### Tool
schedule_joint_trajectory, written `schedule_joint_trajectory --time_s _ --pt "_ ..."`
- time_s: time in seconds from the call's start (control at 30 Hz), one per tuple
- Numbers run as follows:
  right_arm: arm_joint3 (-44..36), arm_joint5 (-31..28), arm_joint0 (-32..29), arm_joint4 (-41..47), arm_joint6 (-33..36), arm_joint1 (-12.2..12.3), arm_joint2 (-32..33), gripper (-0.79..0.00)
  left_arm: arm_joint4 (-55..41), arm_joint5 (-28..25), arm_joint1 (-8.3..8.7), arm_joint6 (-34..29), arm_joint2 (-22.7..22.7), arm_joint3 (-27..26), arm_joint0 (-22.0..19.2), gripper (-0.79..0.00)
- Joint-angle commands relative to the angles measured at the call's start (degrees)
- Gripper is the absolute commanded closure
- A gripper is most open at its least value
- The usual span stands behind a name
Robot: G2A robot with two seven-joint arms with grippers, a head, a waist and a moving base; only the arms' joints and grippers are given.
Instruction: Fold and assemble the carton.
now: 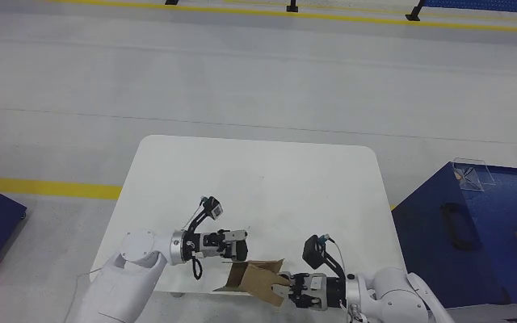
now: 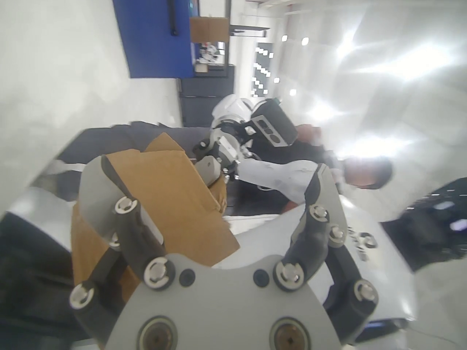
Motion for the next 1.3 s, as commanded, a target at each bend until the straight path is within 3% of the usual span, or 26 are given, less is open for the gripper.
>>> schedule_joint_trajectory --time_s 0.0,0.2,0.37,0.6,0.83,1.07,1.1,1.17,1.27 --pt "0.3 1.3 -0.2 1.5 -1.0 0.0 0.4 0.000 8.1 -0.8 0.67 2.3 -1.8 -5.3 2.0 -0.785" --pt "1.0 3.8 1.2 4.9 -0.5 0.3 2.8 0.000 24.7 -0.7 2.61 7.9 -7.7 -18.4 7.8 -0.785" --pt "1.4 5.1 2.7 8.8 2.6 0.7 4.5 0.000 31.1 0.0 3.56 9.1 -10.8 -24.5 10.9 -0.785" --pt "2.1 5.7 4.0 12.5 6.4 1.1 5.1 0.000 44.1 3.5 4.43 8.2 -10.1 -29.4 12.7 -0.785" --pt "1.1 4.7 4.4 11.5 8.0 1.3 3.5 0.000 46.4 7.5 4.45 6.0 -6.3 -29.1 10.8 -0.785" --pt "0.3 3.7 4.9 10.9 8.1 1.5 1.8 0.000 47.6 9.0 4.17 4.5 -1.5 -26.2 7.2 -0.646" --pt "0.3 3.7 5.0 10.9 8.0 1.5 1.6 0.000 47.7 9.1 4.11 4.5 -0.9 -25.6 6.7 -0.603" --pt "0.1 3.6 5.2 10.9 7.8 1.5 1.4 0.000 48.0 9.4 4.00 4.4 0.3 -24.6 5.7 -0.369" --pt "-0.1 3.7 5.6 11.0 7.7 1.6 1.1 0.000 47.8 9.7 3.89 4.4 1.4 -23.6 4.6 -0.259"
